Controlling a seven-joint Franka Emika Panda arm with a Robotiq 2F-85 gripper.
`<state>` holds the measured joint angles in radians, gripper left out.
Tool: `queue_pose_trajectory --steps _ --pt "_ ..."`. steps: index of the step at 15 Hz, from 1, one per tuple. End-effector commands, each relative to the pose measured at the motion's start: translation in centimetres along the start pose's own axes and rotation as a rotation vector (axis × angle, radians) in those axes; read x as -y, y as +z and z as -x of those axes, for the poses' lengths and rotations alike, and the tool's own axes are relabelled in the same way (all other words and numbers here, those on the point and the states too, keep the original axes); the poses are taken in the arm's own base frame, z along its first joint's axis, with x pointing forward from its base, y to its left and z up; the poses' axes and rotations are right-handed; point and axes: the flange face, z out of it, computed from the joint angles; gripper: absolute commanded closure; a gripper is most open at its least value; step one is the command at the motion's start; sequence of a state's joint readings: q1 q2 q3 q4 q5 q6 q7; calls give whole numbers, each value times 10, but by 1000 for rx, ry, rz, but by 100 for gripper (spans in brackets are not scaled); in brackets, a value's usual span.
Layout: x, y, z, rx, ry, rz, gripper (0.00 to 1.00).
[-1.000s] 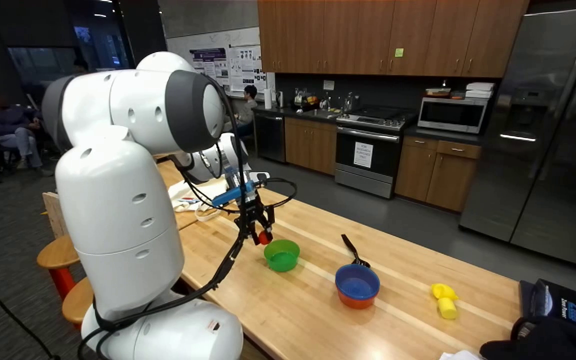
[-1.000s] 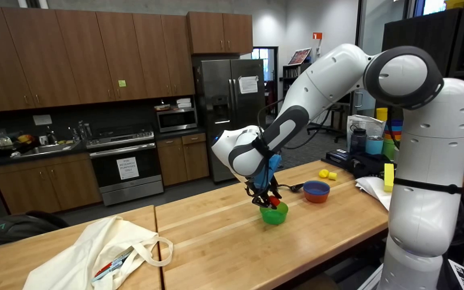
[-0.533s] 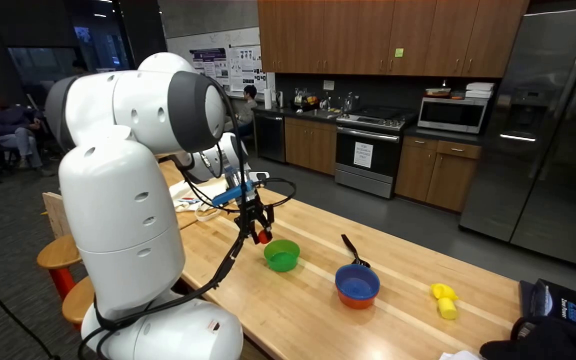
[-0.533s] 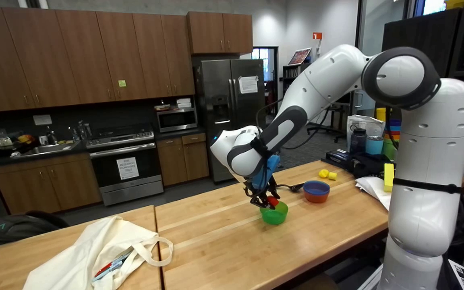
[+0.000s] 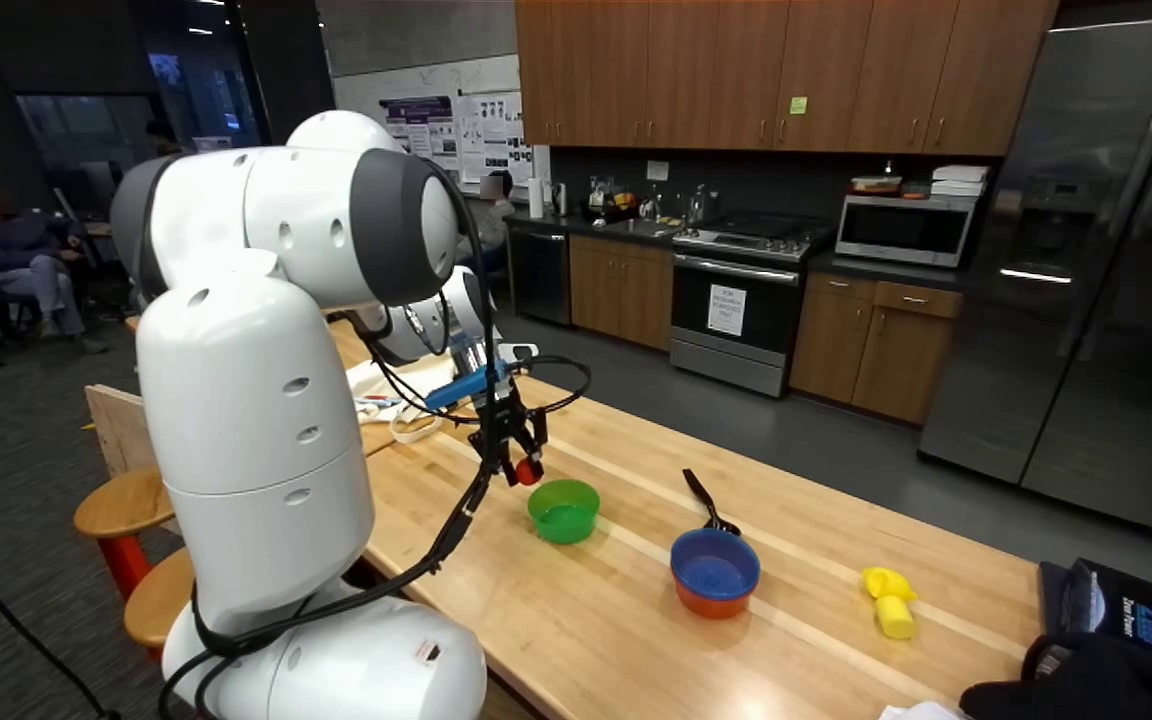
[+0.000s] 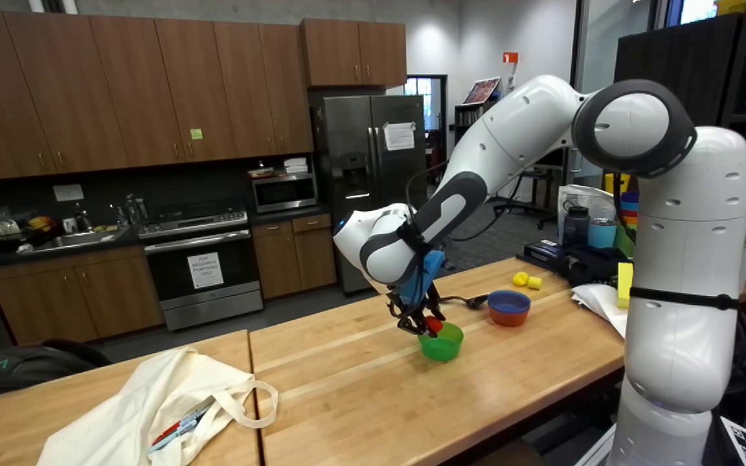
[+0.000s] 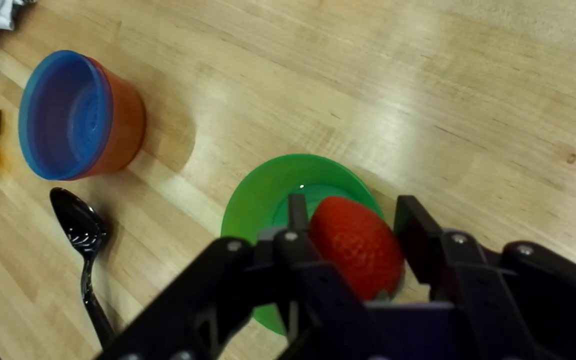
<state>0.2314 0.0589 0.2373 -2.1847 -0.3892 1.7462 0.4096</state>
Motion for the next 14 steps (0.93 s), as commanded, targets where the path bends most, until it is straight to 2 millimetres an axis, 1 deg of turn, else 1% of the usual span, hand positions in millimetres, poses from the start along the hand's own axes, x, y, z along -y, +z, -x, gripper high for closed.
queue_pose_trajectory --steps 1,3,5,8,10,12,14 --pt "-19 8 10 -6 -45 -13 78" --pt "-49 19 9 4 -37 -34 78" --pt "-92 26 6 13 -7 -72 78" --pt "-159 23 -8 16 79 -149 78" --pt "-195 16 -18 15 143 -195 78" --pt "-219 7 -30 0 211 -219 78" --pt "-232 -2 -43 -6 258 -239 78"
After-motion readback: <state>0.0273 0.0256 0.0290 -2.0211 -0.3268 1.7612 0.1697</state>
